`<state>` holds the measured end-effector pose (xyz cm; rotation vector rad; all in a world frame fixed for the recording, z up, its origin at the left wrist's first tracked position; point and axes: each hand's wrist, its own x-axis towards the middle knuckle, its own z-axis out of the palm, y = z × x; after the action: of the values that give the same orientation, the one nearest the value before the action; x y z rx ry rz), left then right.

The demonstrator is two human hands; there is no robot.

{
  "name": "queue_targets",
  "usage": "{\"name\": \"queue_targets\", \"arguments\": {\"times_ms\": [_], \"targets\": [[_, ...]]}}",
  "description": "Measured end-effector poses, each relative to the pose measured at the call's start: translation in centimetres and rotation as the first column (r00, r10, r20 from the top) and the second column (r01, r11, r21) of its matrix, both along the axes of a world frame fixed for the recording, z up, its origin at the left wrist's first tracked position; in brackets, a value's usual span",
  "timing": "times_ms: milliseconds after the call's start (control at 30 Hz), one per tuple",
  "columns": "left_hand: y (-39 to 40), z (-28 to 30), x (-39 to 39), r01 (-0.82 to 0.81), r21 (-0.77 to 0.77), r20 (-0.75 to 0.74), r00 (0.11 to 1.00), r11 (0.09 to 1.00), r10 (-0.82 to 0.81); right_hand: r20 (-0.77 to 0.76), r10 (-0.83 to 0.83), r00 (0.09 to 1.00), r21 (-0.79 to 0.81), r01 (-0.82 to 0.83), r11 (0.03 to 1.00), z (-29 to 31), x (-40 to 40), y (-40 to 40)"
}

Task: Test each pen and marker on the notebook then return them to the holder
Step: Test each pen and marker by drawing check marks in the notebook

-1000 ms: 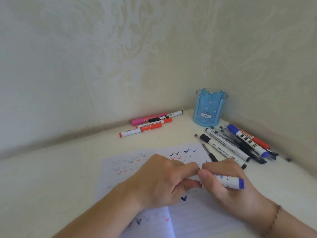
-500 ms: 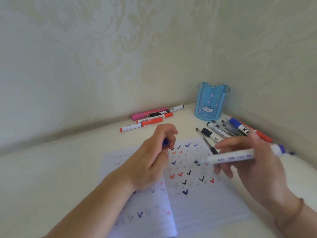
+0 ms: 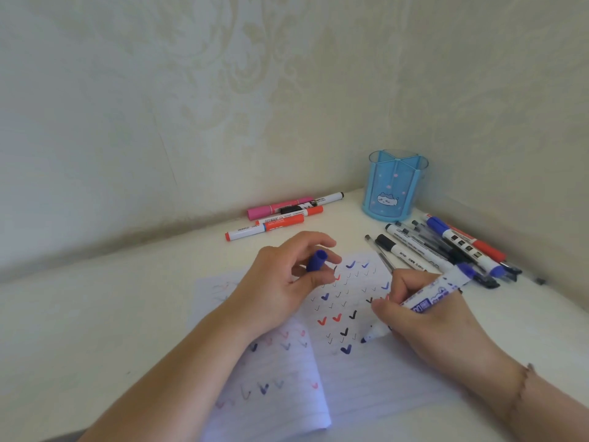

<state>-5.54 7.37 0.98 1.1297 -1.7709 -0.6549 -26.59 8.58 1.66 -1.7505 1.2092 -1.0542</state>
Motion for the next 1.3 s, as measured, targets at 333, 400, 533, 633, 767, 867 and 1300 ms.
{"name": "queue_targets", "arguments": {"times_ms": [333,400,533,633,767,867,1300], "targets": [[-0.4,-0.3,0.0,0.063,-0.093,0.094,0.994,0.994,-0.054,-0.037,0.047,0.998,0.015,-0.047,0.999,0.0,0.0,-0.1],[-0.4,-0.4,0.0,0.059,-0.097,0.106,0.993,0.993,-0.049,-0.042,0.031,0.999,0.021,-0.030,0.999,0.0,-0.1,-0.1],[-0.2,-0.2,0.0,0.026,-0.014,0.067,0.997,1.000,-0.025,0.010,0.002,1.000,0.023,-0.002,1.000,-0.1,-0.2,-0.3],[-0.1,-0.1,0.0,0.009,0.034,0.025,1.000,0.999,-0.010,0.221,-0.034,0.975,0.041,0.025,0.999,0.4,-0.2,-0.2],[-0.3,-0.2,0.0,0.010,0.002,0.050,0.999,1.000,-0.010,0.396,0.062,0.916,0.049,-0.088,0.995,1.4,-0.3,0.1],[-0.3,-0.2,0.1,0.010,-0.024,0.049,0.999,1.000,-0.009,0.413,0.123,0.902,0.015,-0.142,0.990,1.1,-0.6,-0.1],[-0.4,-0.4,0.0,0.059,-0.120,0.074,0.996,0.991,-0.050,0.388,0.092,0.917,0.049,-0.120,0.992,1.2,-0.4,-0.3]]}}
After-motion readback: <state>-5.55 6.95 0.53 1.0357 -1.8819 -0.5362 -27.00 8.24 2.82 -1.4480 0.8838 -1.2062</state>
